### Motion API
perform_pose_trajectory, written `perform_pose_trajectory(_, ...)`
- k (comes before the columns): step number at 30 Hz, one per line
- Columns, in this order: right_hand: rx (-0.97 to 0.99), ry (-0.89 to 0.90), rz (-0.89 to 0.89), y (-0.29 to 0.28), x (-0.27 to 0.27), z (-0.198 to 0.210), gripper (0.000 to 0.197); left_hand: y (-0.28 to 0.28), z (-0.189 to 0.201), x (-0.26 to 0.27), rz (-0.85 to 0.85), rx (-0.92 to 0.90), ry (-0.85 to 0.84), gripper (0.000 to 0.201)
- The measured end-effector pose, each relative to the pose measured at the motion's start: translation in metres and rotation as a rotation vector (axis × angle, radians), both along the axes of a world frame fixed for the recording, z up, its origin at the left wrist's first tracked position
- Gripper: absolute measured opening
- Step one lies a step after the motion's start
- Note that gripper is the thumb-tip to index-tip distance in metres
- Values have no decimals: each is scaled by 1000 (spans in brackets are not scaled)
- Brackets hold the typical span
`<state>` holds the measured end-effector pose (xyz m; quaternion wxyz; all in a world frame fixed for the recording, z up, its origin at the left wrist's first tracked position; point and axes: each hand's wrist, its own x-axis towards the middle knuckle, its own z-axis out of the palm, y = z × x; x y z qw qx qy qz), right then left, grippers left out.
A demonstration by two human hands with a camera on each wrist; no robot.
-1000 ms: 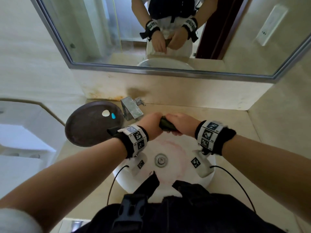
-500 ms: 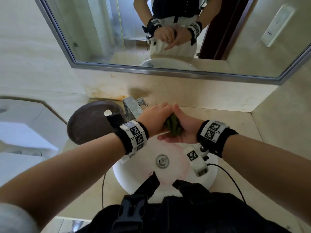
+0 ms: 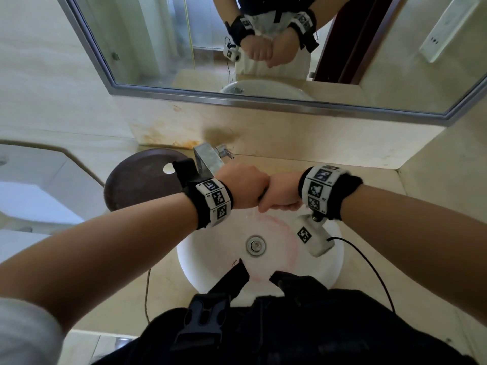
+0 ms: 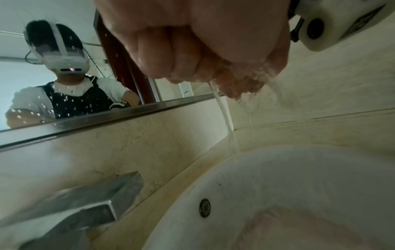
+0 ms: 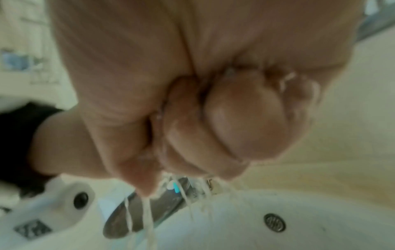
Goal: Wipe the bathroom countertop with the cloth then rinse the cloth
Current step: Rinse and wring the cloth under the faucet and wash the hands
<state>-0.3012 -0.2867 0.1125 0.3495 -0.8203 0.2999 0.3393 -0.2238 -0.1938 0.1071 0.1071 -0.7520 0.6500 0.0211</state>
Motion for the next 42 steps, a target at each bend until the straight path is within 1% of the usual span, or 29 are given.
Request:
perform_pose_trajectory(2,-265,43,186,10,5,2,17,0,-4,-1,62,55,10,16)
perform_pose_trajectory(3,-379,51,279,15,8,2,15,-1,-6,-2,98,83,23,17)
perform_pose_trajectory(5,-514,66,394,20,12,-2,16,-3,-11,-1,169,120,72,19)
perform_pose_trajectory(7,-587,38,416,20,13,-7,14,-6,-15,2,233,139,130,20)
perform_pose_trajectory(8,-606,-5,394,19,12,-10,14,-7,-17,3,254,155,150,18)
perform_pose_trajectory(11,-618,-177,323,15,5,-19,15,-12,-22,6,279,176,220,16)
perform_pose_trajectory(13,-608,-230,301,12,2,-22,13,-14,-24,9,279,157,263,16)
perform_pose_trajectory(16,-512,-285,245,8,-2,-22,13,-12,-29,16,236,136,355,16)
perform_pose_trajectory(18,-391,-378,177,5,-6,-22,17,-10,-32,19,235,66,419,16)
perform_pose_trajectory(20,-304,-456,106,6,-9,-21,28,-8,-35,21,249,-22,489,18)
perform_pose_trajectory(22,-245,-498,-41,5,-11,-22,40,-6,-37,22,248,-129,577,26)
perform_pose_trajectory(23,-236,-498,-113,4,-11,-22,43,-4,-38,22,245,-199,628,31)
perform_pose_trajectory(24,-231,-471,-177,3,-11,-20,42,-2,-39,22,241,-275,673,36)
perform_pose_trajectory(26,-149,-400,-339,1,-13,-18,32,4,-41,23,220,-430,717,42)
perform_pose_trajectory(27,-75,-369,-409,-2,-12,-18,28,7,-43,22,195,-498,709,44)
perform_pose_trajectory(28,32,-360,-493,-4,-13,-15,28,10,-43,21,151,-553,677,46)
perform_pose_trajectory(30,242,-363,-645,-6,-14,-6,36,15,-45,16,15,-631,566,54)
perform_pose_trajectory(31,323,-351,-675,-8,-12,-4,38,16,-46,13,-43,-658,491,59)
perform_pose_trajectory(33,433,-314,-644,-3,-9,4,40,13,-50,8,-118,-725,302,63)
perform_pose_trajectory(34,480,-298,-633,0,-7,8,41,10,-50,5,-140,-775,224,60)
perform_pose_trajectory(35,513,-287,-639,3,-6,11,42,7,-48,3,-153,-828,187,55)
perform_pose_trajectory(37,545,-275,-660,6,-3,15,44,3,-43,3,-160,-890,185,48)
perform_pose_trajectory(38,528,-272,-666,7,-3,16,43,1,-42,4,-148,-878,181,47)
perform_pose_trajectory(40,461,-249,-675,7,-2,17,39,-1,-41,6,-80,-815,162,46)
perform_pose_trajectory(42,380,-228,-695,7,-2,16,34,-3,-38,6,-4,-694,190,38)
